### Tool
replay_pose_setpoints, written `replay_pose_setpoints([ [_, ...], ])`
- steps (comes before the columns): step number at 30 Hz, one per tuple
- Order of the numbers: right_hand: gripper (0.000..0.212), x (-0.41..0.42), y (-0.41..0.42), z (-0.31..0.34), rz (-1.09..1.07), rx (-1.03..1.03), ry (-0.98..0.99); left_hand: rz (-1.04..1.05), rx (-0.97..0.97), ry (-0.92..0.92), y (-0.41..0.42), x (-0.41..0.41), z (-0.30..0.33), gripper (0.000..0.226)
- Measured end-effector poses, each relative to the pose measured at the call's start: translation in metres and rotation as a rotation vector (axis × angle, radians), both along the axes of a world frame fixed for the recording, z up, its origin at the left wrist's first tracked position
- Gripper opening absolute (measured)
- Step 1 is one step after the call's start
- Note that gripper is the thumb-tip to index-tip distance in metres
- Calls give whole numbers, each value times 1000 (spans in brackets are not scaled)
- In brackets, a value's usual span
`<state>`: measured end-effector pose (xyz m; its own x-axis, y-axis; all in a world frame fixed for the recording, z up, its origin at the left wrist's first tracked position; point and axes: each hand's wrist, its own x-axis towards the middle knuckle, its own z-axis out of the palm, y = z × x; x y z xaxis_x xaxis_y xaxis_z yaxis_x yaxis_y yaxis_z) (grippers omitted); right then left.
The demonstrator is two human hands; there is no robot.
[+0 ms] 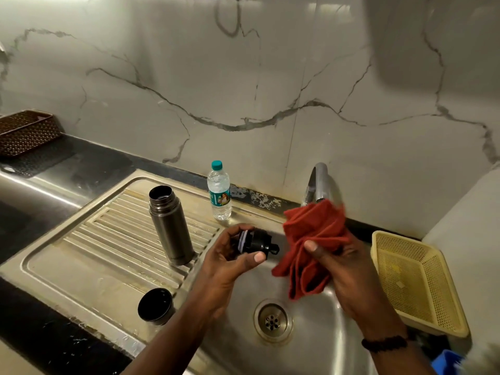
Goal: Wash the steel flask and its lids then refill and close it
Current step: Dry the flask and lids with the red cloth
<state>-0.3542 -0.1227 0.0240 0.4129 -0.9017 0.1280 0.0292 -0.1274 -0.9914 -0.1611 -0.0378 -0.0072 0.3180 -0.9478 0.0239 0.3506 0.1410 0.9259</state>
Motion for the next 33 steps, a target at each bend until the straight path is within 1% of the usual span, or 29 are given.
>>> replay_pose_setpoints([
  [2, 37, 4, 4, 10, 140, -212, 191, -50, -12, -99, 1, 2, 3, 52],
  [4, 35, 8, 5, 12, 234, -365, 284, -62, -25, -207, 1, 3, 6, 53],
  [5, 35, 10, 6, 14, 246, -363, 280, -53, -32, -247, 1, 3, 7, 53],
  [8, 27, 13, 5, 23, 180, -129, 195, -42, -55, -331, 3, 2, 14, 55],
  [9, 24, 13, 5, 25, 167, -105, 199, -45, -69, -356, 4, 3, 15, 57],
  [11, 21, 12, 6, 21, 160, -117, 210, -53, -95, -388, 3, 5, 16, 57],
  [13, 18, 13, 12, 20, 154, -182, 236, -30, -90, -362, 0, 4, 15, 53],
  [14, 23, 13, 16, 20, 168, -281, 275, -10, -80, -342, -1, 2, 15, 51],
  [16, 51, 15, 19, 19, 196, -558, 372, 22, -65, -323, -1, -1, 13, 50],
  [17, 58, 17, 19, 16, 199, -650, 368, 25, -66, -330, 0, -2, 12, 51],
  [18, 55, 18, 18, 16, 190, -600, 331, 18, -72, -339, 1, -2, 12, 52],
  [20, 36, 18, 17, 18, 142, -366, 234, -3, -94, -327, 3, -1, 9, 54],
  [21, 28, 18, 16, 20, 126, -232, 210, -9, -110, -308, 4, -1, 7, 54],
  [23, 21, 18, 12, 21, 103, -100, 221, 1, -133, -288, 3, -3, 5, 56],
  [26, 25, 20, 7, 23, 143, -20, 228, 67, -164, -368, 3, -4, 5, 57],
  [29, 34, 18, 10, 19, 234, 232, 106, 132, -195, -588, 1, 2, 7, 55],
  [31, 30, 16, 12, 18, 275, 348, 50, 152, -210, -698, -1, 4, 7, 55],
  [33, 27, 16, 9, 14, 293, 413, 23, 154, -214, -742, -2, 3, 8, 53],
])
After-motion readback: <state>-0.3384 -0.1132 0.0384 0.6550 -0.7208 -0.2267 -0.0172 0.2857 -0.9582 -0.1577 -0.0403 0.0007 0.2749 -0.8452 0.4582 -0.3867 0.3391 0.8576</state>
